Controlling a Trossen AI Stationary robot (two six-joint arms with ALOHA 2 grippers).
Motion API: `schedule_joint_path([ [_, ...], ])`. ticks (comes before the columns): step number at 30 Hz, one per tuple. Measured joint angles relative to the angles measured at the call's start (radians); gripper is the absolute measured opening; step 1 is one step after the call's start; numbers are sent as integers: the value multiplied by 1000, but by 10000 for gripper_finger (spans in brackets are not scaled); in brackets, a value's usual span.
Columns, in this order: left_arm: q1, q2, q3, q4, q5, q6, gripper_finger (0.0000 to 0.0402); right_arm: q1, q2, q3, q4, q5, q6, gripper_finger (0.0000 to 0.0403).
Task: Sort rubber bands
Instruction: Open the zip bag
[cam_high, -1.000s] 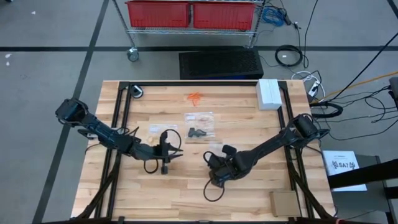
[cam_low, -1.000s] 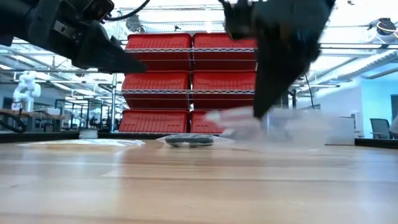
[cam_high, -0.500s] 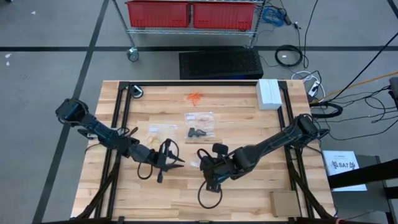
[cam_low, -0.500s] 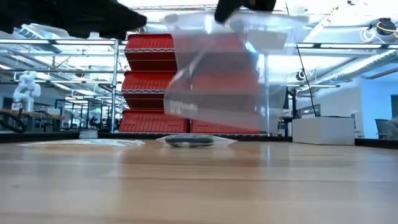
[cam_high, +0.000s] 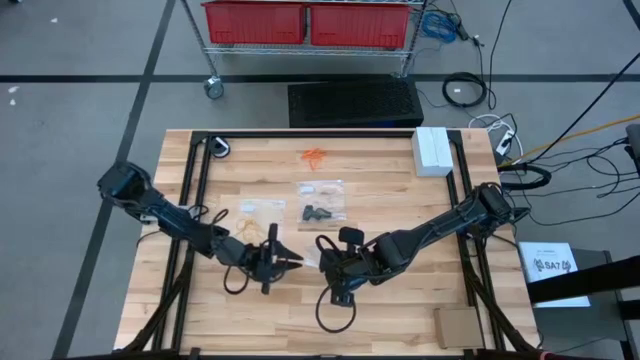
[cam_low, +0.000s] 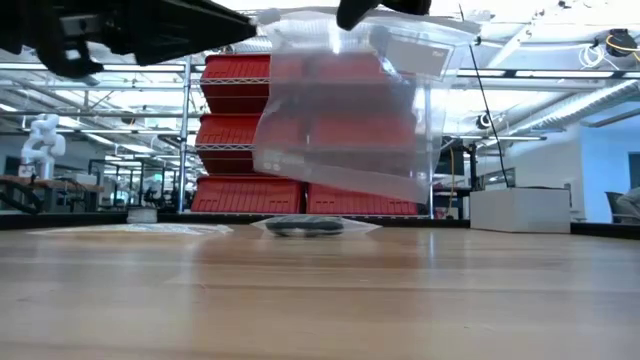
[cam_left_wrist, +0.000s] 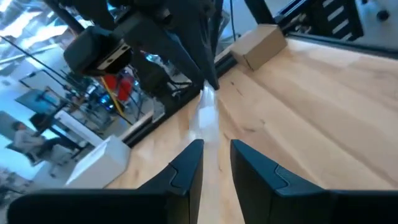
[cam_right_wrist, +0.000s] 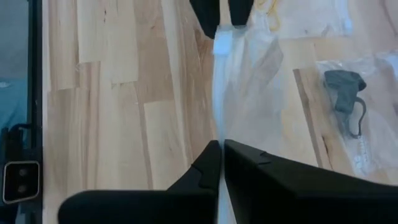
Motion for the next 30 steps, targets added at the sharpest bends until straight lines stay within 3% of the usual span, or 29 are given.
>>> schedule_joint_path([
  [11,-18,50,38,14,-100,54,88,9,0,0,10,-20,-11,2],
  [30,-54,49,38,32,-103,92,88,24,0,0,72,-98,-12,2],
])
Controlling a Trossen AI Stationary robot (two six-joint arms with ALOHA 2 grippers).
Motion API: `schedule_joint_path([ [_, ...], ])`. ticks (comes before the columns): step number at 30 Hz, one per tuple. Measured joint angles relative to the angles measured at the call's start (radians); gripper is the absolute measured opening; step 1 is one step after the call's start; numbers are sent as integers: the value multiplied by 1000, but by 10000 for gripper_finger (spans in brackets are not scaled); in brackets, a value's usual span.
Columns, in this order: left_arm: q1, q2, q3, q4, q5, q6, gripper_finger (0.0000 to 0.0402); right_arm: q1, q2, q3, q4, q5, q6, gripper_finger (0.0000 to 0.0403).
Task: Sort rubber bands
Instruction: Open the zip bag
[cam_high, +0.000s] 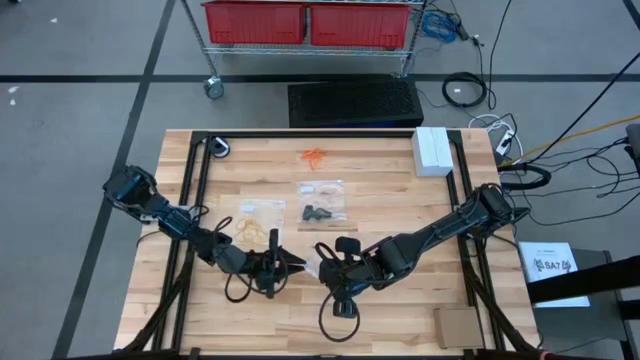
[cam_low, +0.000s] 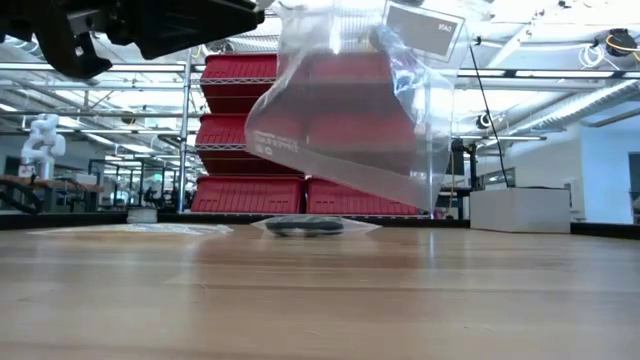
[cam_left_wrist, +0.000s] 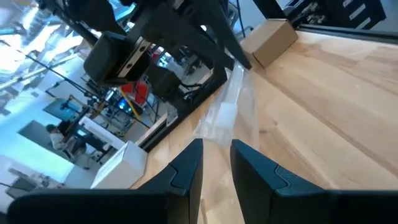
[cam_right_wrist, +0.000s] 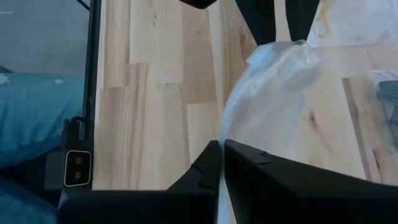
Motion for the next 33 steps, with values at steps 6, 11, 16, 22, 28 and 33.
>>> schedule_joint_path([
  [6,2,0,1,-2,2,-40,88,-4,0,0,-51,33,8,2],
  [11,4,0,9,-6,-26,-81,89,-11,0,0,-135,88,23,1],
  [16,4,0,6,-48,-48,-91,106,16,0,-36,-117,85,-15,0],
  [22,10,0,6,-123,-76,-183,128,33,0,-126,-54,86,-17,0],
  [28,31,0,5,-211,16,-318,135,13,-14,-276,169,50,-48,0],
  [33,31,0,-5,-208,99,-357,135,-15,-81,-474,513,-5,-43,0],
])
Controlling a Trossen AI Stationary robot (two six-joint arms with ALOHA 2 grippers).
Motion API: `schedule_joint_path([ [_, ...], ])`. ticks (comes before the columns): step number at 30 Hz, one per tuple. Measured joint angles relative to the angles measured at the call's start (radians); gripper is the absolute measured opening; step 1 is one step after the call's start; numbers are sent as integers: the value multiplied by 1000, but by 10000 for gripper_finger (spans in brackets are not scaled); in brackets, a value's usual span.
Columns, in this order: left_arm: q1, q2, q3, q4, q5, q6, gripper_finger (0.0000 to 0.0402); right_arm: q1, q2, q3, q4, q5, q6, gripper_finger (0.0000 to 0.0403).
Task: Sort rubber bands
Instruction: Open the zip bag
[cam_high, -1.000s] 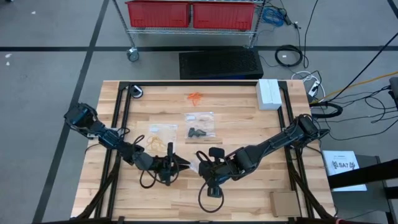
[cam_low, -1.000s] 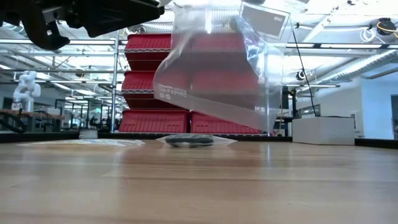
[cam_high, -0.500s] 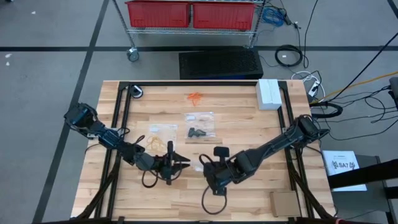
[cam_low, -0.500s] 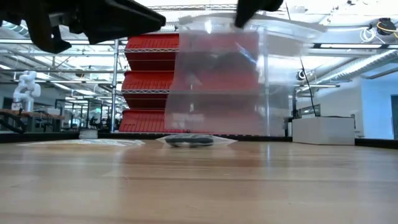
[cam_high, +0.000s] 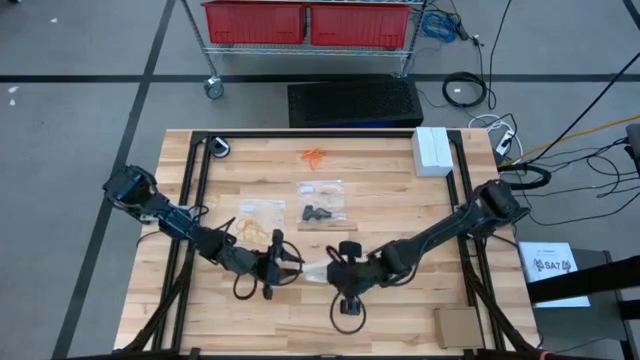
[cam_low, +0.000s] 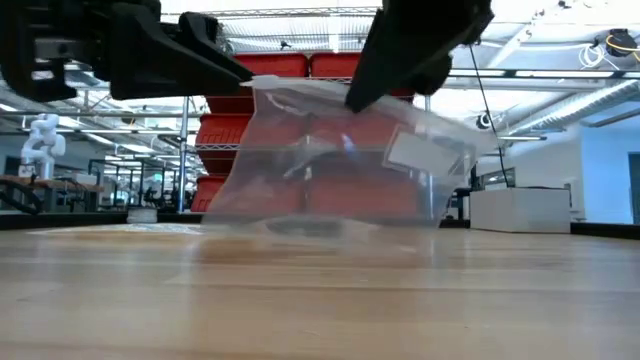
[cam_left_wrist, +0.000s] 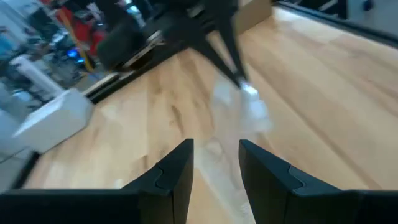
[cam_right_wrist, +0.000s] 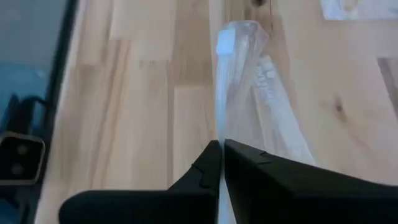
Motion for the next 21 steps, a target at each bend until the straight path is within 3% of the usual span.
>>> schedule_joint_path([
  [5,2,39,0,9,20,-22,135,-29,-31,-109,182,-23,47,0],
  [11,7,126,14,84,18,5,135,-29,-31,-110,188,-45,60,0],
  [16,-2,119,18,91,-62,59,135,-21,-31,-106,193,-67,68,0],
  [21,-19,109,19,134,-61,112,135,-12,-31,-106,204,-71,68,0],
])
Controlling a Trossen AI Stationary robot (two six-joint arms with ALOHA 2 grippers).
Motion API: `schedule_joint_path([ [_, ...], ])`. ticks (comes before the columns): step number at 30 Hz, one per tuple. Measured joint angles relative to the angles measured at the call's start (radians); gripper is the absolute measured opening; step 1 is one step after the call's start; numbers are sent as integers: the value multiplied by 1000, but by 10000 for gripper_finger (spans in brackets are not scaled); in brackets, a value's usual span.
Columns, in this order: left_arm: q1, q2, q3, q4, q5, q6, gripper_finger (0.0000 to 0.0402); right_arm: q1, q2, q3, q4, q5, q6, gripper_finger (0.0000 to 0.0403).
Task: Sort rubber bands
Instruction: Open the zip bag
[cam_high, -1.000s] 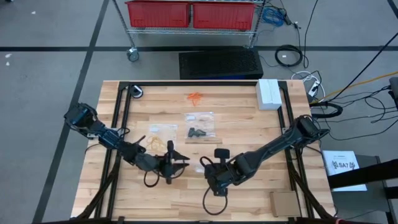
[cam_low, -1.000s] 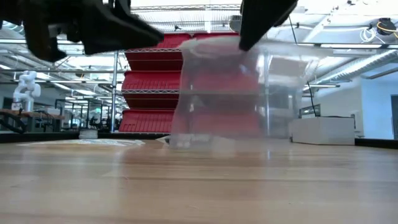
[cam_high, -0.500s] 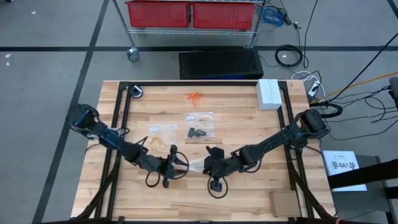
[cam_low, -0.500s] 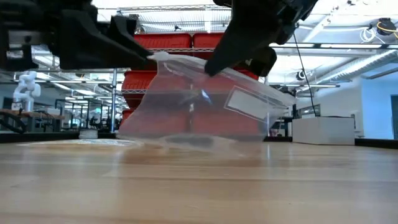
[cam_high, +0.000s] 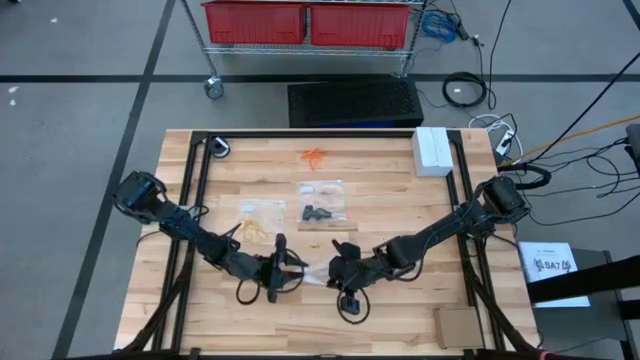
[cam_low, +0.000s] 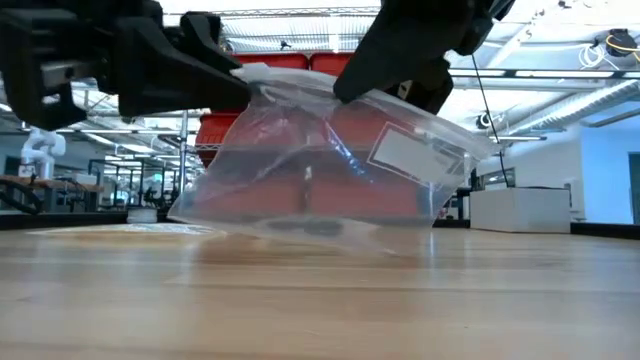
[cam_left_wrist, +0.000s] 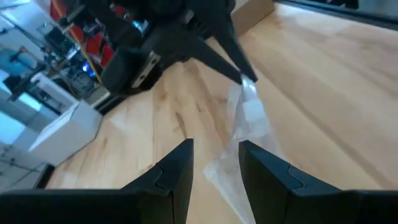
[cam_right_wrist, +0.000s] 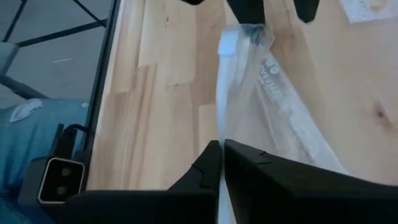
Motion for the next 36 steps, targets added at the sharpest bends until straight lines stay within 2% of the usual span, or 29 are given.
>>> schedule_joint_path([
  [8,-4,0,14,16,124,7,133,-3,0,1,15,0,-1,0],
  [11,-3,0,29,15,145,7,120,-3,0,1,19,-1,-8,0],
  [18,-3,0,42,-68,132,11,50,-5,0,2,22,-4,-21,0],
  [21,-10,0,42,-68,91,50,44,-4,0,2,28,-5,-25,0],
  [25,-25,0,42,-56,22,114,65,-3,0,2,31,-9,-26,0],
  [30,-45,0,55,-28,12,113,108,-1,0,2,35,-27,-26,0],
  [36,-56,0,55,-101,-42,113,154,-2,0,2,34,-31,-26,0],
])
